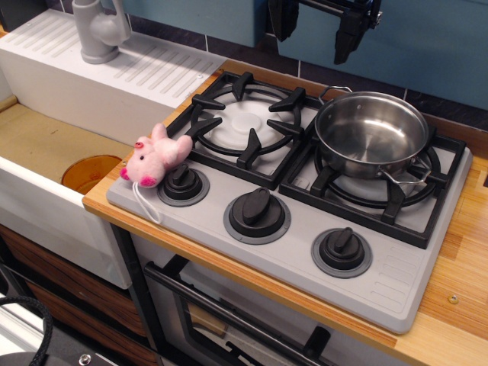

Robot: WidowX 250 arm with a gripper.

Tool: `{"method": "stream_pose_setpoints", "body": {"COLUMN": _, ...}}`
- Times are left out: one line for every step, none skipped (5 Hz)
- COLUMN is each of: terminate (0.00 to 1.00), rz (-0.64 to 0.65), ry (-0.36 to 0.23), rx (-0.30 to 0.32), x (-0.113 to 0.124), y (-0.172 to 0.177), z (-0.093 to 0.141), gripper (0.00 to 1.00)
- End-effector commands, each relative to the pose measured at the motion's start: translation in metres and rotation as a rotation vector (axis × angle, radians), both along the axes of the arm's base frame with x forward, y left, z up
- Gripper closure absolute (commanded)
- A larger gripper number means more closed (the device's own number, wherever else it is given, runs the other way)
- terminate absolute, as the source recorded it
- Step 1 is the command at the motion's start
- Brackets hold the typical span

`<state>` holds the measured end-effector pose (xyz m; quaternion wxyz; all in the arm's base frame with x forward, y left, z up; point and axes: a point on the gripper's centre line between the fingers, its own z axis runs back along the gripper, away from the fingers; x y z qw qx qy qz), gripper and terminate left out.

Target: Put pan on stove and put stuffedpig in pan

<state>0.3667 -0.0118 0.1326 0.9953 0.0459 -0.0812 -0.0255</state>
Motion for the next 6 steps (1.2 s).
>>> {"method": "stream_pose_setpoints", "body": {"terminate": 0.00, "rz": 0.000, "ry": 0.000, "rx": 0.000, "x": 0.000, "y": 0.000, "z": 0.000, "gripper": 0.00}}
{"method": "stream_pose_setpoints", "body": {"terminate": 0.00, "rz": -0.008, "ry": -0.035, "rx": -0.020, "x": 0.006, "y": -0.004, "z": -0.017, "gripper": 0.00}}
{"method": "stream_pose_setpoints", "body": {"terminate": 0.00, "rz": -0.004, "ry": -0.076, "rx": -0.044, "x": 0.012, "y": -0.016, "z": -0.036, "gripper": 0.00}}
{"method": "stream_pose_setpoints", "body": {"terminate": 0.00, "rz": -0.010, "ry": -0.095, "rx": -0.054, "x": 0.015, "y": -0.021, "z": -0.047, "gripper": 0.00}}
{"method": "stream_pose_setpoints", "body": {"terminate": 0.00, "rz": -0.009, "ry": -0.103, "rx": -0.050, "x": 0.015, "y": -0.022, "z": -0.054, "gripper": 0.00}}
{"method": "stream_pose_setpoints", "body": {"terminate": 0.00, "rz": -0.006, "ry": -0.104, "rx": -0.045, "x": 0.013, "y": -0.023, "z": -0.058, "gripper": 0.00}}
